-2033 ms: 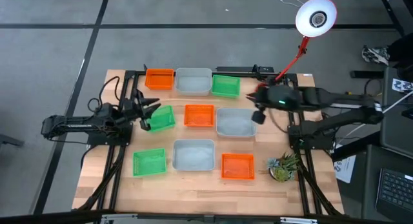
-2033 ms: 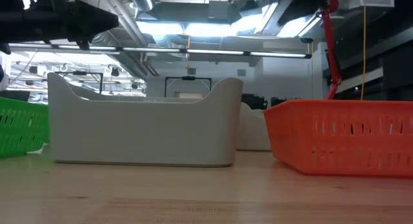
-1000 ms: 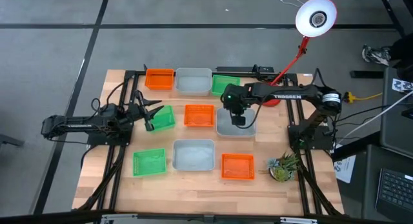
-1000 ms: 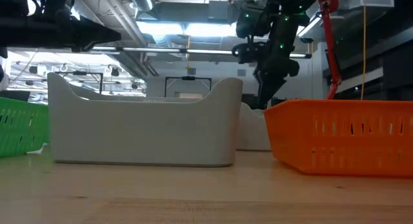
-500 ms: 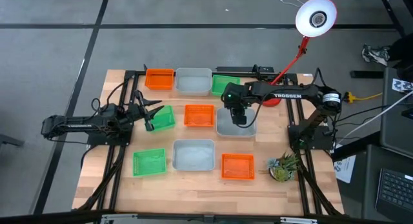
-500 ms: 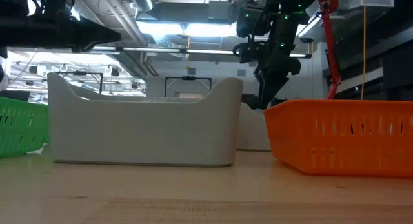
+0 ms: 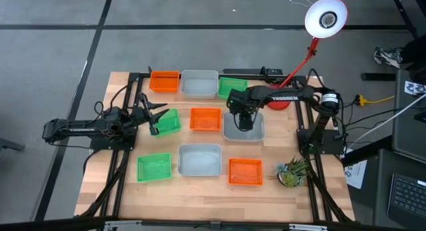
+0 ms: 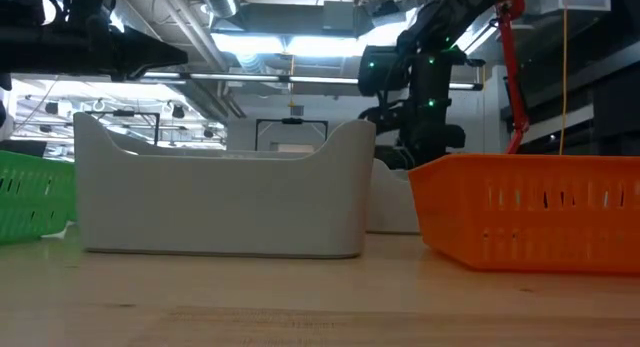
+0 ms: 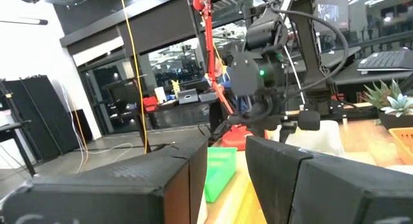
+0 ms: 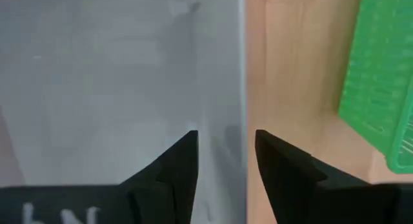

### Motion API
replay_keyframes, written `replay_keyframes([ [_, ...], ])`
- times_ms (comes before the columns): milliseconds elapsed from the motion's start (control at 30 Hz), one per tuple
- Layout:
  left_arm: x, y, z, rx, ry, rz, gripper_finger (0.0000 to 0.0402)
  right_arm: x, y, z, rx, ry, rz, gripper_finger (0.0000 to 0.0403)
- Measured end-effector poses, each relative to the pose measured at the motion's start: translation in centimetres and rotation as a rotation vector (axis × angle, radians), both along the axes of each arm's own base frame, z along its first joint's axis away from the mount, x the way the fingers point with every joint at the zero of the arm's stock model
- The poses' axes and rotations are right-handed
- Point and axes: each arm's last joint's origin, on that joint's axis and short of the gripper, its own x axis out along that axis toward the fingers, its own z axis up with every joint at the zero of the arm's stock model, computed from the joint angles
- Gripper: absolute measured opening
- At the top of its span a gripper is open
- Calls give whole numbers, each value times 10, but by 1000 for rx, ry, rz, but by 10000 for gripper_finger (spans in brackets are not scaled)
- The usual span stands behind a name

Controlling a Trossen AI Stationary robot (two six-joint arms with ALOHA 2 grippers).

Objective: Stack baskets by color
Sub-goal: Stack the middle right gray bin on the top gray bin

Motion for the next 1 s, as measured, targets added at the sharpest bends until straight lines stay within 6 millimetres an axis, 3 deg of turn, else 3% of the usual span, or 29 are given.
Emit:
replay_keyframes([
  [100, 0, 0, 0, 0, 0, 0, 100, -2, 1, 0, 5, 19, 4, 119],
  [267, 0, 0, 0, -1, 0, 3, 100, -4, 2, 3, 15, 28, 5, 15],
  [433, 0, 0, 0, -2, -1, 9, 100, -3, 9, 17, 31, 88, 18, 5],
  [533, 0, 0, 0, -2, 0, 9, 100, 2, 14, 43, 23, 95, 37, 3],
  [733, 0, 0, 0, 5, 3, 13, 100, 18, 17, 126, -97, -75, 114, 2],
  [1000, 0, 0, 0, 5, 3, 15, 100, 41, -15, 228, -420, -598, 230, 1],
])
